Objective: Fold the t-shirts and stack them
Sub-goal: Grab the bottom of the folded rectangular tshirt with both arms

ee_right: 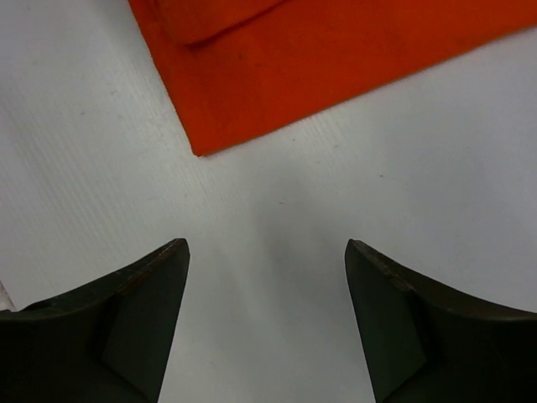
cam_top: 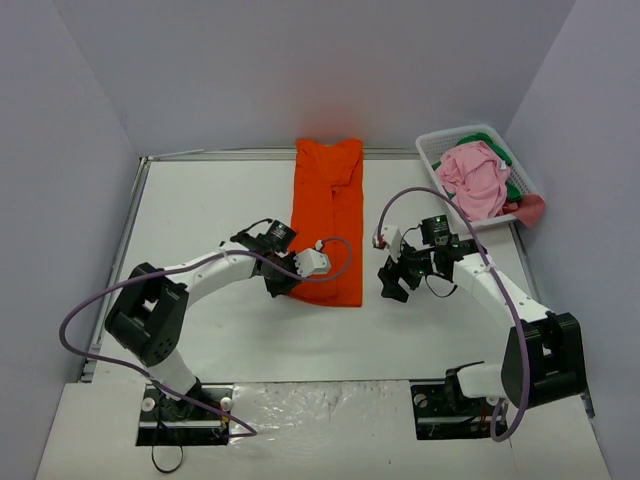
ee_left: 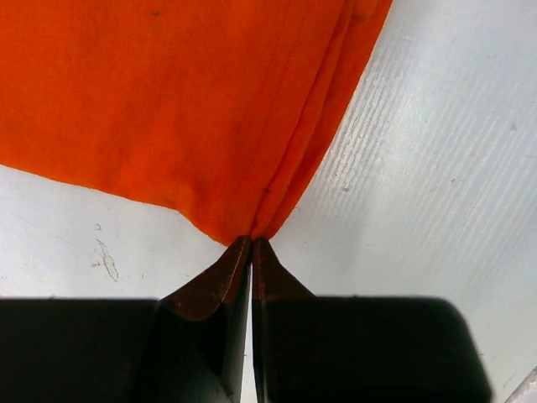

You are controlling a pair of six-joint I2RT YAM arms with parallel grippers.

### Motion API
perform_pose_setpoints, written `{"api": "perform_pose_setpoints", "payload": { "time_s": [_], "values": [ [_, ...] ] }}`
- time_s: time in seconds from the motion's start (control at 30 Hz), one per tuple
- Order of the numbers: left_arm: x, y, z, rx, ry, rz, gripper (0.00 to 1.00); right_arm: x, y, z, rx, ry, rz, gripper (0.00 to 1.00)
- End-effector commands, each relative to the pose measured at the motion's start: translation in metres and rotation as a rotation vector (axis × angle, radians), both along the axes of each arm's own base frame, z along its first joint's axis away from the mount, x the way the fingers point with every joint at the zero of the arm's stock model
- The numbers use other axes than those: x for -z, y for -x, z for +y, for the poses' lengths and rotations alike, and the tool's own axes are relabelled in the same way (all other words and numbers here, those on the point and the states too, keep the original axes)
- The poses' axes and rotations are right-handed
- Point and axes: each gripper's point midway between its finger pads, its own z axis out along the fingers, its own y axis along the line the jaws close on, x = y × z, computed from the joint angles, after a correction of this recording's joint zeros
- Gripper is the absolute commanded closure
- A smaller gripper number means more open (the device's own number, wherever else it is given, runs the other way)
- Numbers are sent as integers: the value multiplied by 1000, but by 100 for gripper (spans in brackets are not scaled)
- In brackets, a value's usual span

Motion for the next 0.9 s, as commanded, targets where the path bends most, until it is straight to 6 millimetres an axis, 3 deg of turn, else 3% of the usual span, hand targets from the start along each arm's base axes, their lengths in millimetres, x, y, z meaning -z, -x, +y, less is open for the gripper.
{"api": "perform_pose_setpoints", "payload": {
  "time_s": [0.0,0.23,0.37,0.57,0.87],
  "values": [
    [-5,8,-1,1,11,60,98,7,20,16,-91,-6,30,31],
    [0,7,-1,-18,1,80,98,14,24,36,-166,34,46,51],
    [-4,3,-2,-36,8,79,98,29,24,44,-202,112,67,61],
    [-9,1,-5,-53,38,96,98,45,28,56,-267,191,81,61],
    [-14,1,-8,-82,106,141,98,47,20,72,-246,184,126,60]
  ]
}}
